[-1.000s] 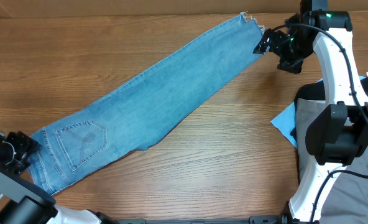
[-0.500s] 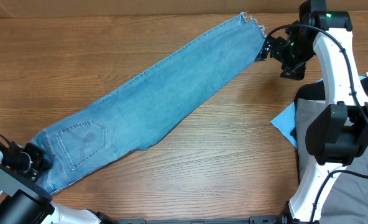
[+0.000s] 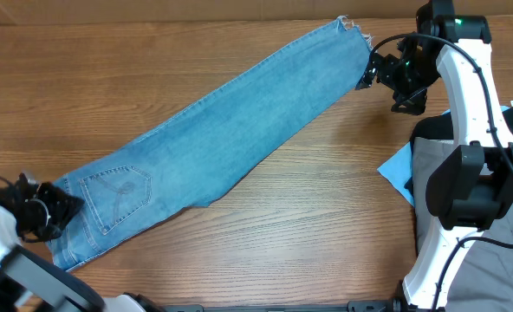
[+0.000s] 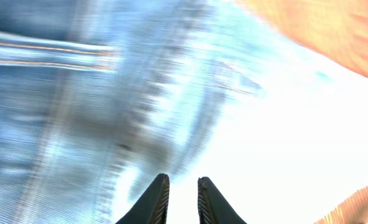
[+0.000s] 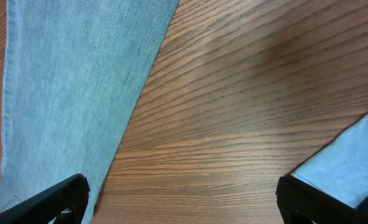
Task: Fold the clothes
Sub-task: 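Move the left gripper along the waist end and regrasp near the back pocket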
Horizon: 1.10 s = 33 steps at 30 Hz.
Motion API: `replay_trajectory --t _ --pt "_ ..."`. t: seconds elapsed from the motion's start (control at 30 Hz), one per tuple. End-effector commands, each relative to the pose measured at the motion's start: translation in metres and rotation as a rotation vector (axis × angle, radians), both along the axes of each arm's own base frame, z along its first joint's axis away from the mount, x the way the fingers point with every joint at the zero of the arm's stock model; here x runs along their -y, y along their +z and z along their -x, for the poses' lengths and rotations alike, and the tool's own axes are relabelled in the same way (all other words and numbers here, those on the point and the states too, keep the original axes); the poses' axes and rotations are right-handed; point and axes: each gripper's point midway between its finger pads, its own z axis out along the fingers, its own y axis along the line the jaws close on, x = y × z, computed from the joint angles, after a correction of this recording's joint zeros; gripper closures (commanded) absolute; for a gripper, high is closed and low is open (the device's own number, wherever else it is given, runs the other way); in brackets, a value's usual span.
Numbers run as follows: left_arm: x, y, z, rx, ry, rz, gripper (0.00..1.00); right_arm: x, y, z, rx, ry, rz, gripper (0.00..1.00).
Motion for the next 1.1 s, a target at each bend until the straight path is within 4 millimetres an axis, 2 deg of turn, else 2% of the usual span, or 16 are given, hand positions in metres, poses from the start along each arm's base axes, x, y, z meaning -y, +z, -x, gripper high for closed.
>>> replay_trajectory --t 0.0,0.13,0.2,0.3,0.37,0.47,0.53,0.6,0.73,0.8,0.87,0.9,0.97,1.07 --pt "0.029 0.019 -0.017 0.085 -0.133 -0.015 0.82 0.0 0.005 -0.002 0.018 0.008 0.005 0.0" --pt "0.067 0.008 -0.029 0.036 -0.301 -0.051 0.81 0.0 0.005 -0.002 0.018 0.007 0.004 0.0" --pt "0.081 -0.005 -0.025 -0.044 -0.322 -0.07 0.81 0.0 0.005 -0.001 0.015 0.007 0.004 0.0" --pt "0.105 -0.026 -0.014 -0.129 -0.324 -0.06 0.89 -0.001 0.005 0.001 0.007 0.007 0.003 0.0" --pt "0.113 -0.043 -0.002 -0.196 -0.281 -0.062 0.91 -0.001 0.004 0.002 0.001 0.007 0.003 0.0" --pt "0.111 -0.061 0.017 -0.274 -0.2 -0.067 0.91 -0.001 0.004 0.004 -0.004 0.007 0.003 0.0" --pt "0.102 -0.071 0.031 -0.326 -0.13 -0.085 0.9 -0.001 0.004 0.004 -0.006 0.005 0.002 0.0" --pt "0.084 -0.077 0.036 -0.351 -0.063 -0.14 0.91 -0.001 0.004 0.004 -0.007 0.004 0.002 0.0" --pt "0.012 -0.074 0.025 -0.308 0.133 -0.369 0.91 -0.001 0.004 0.004 -0.005 0.006 0.002 0.0" --pt "-0.018 -0.064 0.008 -0.212 0.216 -0.425 0.91 -0.002 0.004 0.005 -0.009 0.007 0.002 0.0" --pt "-0.039 -0.05 -0.012 -0.101 0.264 -0.444 0.91 -0.004 0.004 0.008 -0.022 0.012 0.001 0.0" --pt "-0.047 -0.04 -0.026 -0.03 0.253 -0.456 0.9 -0.006 0.004 0.01 -0.03 0.016 0.001 0.0" --pt "-0.058 -0.017 -0.053 0.098 0.207 -0.489 0.82 -0.011 0.004 0.013 -0.041 0.029 0.001 0.0" --pt "-0.068 0.021 -0.084 0.209 0.122 -0.554 0.74 -0.02 0.002 0.014 -0.04 0.056 0.026 0.0"
